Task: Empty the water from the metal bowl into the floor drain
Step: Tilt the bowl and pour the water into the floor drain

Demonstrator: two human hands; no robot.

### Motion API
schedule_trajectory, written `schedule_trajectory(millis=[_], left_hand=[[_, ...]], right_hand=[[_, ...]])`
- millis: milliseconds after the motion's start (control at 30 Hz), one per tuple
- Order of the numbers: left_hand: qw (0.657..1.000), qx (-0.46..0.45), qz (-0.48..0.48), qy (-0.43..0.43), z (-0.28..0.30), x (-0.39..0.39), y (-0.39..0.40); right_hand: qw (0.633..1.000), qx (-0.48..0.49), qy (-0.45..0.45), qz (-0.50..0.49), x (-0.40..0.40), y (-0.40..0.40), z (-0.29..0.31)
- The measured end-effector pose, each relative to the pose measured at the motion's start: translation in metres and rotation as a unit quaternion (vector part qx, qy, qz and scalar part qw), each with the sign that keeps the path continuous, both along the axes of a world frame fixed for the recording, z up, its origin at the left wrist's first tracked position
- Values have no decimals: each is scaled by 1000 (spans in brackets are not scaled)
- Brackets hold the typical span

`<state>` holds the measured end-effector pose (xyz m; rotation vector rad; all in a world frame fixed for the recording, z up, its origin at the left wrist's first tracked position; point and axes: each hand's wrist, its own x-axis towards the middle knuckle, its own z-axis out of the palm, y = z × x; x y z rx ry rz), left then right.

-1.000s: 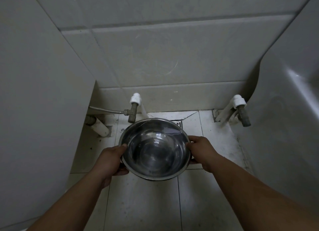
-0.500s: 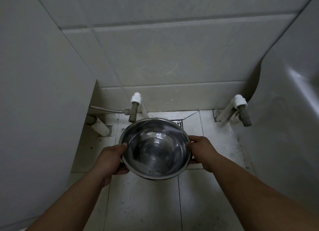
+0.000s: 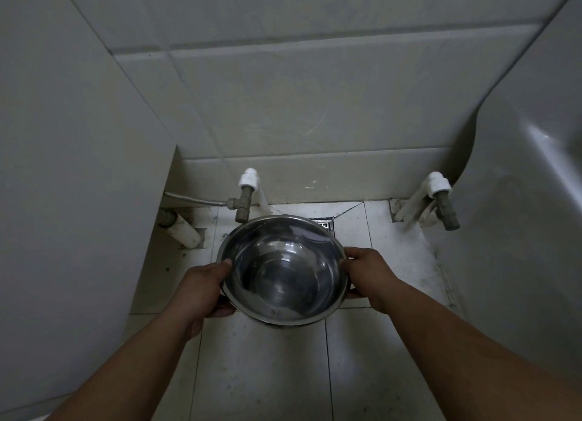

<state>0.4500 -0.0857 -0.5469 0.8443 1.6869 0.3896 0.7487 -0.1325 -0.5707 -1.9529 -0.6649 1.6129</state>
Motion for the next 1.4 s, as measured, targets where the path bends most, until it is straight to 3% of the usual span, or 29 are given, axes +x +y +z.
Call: schedule_trajectory(millis=[1400], left_hand=[[1000,9,5,10,11,7,2]], right_hand=[[1000,0,11,-8,0,-1,5]])
